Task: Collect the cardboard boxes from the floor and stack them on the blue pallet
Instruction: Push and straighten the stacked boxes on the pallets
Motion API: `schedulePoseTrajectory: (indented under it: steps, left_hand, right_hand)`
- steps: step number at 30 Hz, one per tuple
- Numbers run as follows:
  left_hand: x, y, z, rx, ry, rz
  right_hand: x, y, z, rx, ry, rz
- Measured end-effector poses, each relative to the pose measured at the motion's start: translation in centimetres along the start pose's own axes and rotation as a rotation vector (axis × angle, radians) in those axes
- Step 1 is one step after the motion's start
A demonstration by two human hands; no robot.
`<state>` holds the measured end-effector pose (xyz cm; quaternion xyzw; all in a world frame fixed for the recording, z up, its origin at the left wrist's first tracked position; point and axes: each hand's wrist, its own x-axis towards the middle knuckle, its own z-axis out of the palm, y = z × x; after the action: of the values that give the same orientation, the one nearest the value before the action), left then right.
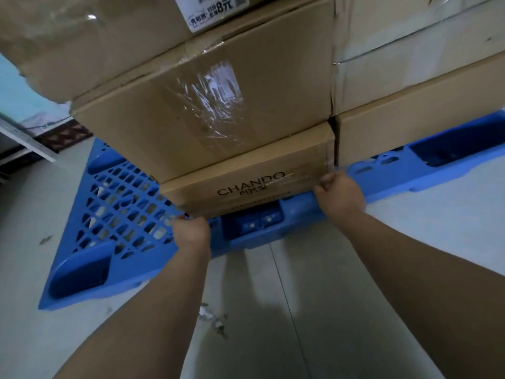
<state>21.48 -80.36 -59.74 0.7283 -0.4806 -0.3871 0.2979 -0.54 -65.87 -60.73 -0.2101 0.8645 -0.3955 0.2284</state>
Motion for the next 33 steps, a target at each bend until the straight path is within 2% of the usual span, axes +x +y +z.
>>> schedulePoseTrajectory:
  steps: [4, 7, 10, 14, 21, 33]
  left_hand:
    - [0.3, 0.4, 0.0, -0.052, -0.023, 0.058]
    - [0.9, 1.3, -0.8, -0.084, -0.072, 0.128]
    - [1.6, 2.3, -1.3, -0.141, -0.107, 0.073]
    - [1.6, 2.8, -1.5, -0.142, -0.136, 0.023]
    - [-0.9, 2.1, -1.2, -0.146, -0.015, 0.02]
    - [-4.4, 1.6, -1.7, -0.07, 0.052, -0.04]
  right_hand:
    - [0.1, 0.0, -0.5, 0.023, 0.118, 0.025]
    - [0.4, -0.9, -0.5, 0.038, 0.119, -0.065]
    - [0.8, -2.1, -0.5, 0.081, 0.076, -0.129]
    - [0.9, -2.7, -0.5, 0.114, 0.059, -0.089]
    - [-0.1, -2.4, -1.2, 0.083, 0.027, -0.062]
    - [-1.8, -1.4, -2.4, 0.043, 0.031, -0.035]
